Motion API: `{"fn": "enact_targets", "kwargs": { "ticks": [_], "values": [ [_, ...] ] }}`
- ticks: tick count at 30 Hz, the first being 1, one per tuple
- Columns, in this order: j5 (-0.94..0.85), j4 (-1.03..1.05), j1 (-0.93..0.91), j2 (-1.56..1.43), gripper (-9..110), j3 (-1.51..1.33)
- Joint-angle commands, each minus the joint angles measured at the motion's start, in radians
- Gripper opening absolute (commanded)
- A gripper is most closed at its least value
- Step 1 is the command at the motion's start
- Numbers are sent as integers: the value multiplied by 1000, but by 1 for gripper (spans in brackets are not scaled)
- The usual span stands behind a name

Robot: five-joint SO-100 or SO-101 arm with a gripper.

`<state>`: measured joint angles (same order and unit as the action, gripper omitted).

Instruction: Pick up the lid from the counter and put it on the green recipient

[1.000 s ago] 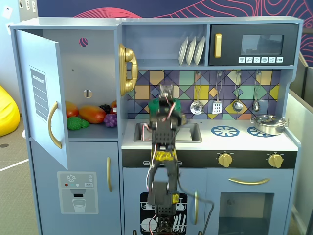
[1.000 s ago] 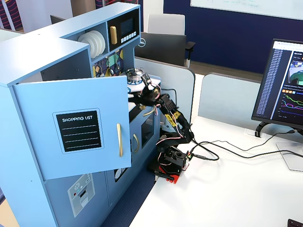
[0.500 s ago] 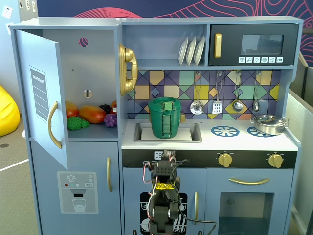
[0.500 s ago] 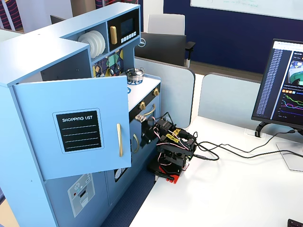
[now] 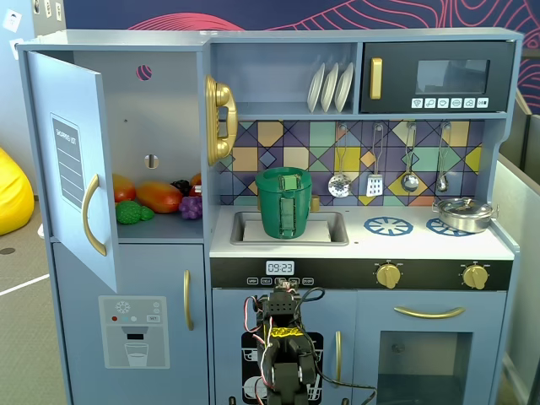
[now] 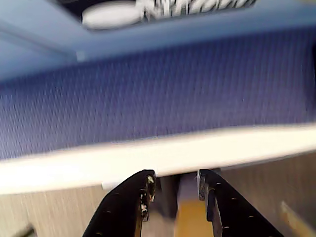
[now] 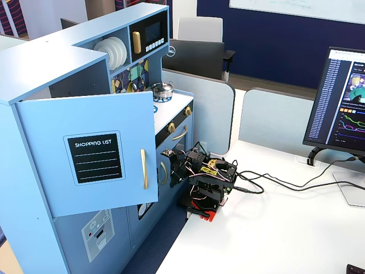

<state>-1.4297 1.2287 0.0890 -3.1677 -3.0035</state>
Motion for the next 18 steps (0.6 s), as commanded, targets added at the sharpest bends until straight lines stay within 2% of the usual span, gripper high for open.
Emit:
{"fn": "enact_targets", "kwargs": {
  "ticks": [1, 8, 10, 18],
  "values": [
    [-35, 155, -3, -9, 1, 6],
    [-144, 299, -23, -9, 1, 6],
    [-74, 302, -38, -9, 2, 6],
    [-80, 302, -61, -9, 2, 6]
  ]
}}
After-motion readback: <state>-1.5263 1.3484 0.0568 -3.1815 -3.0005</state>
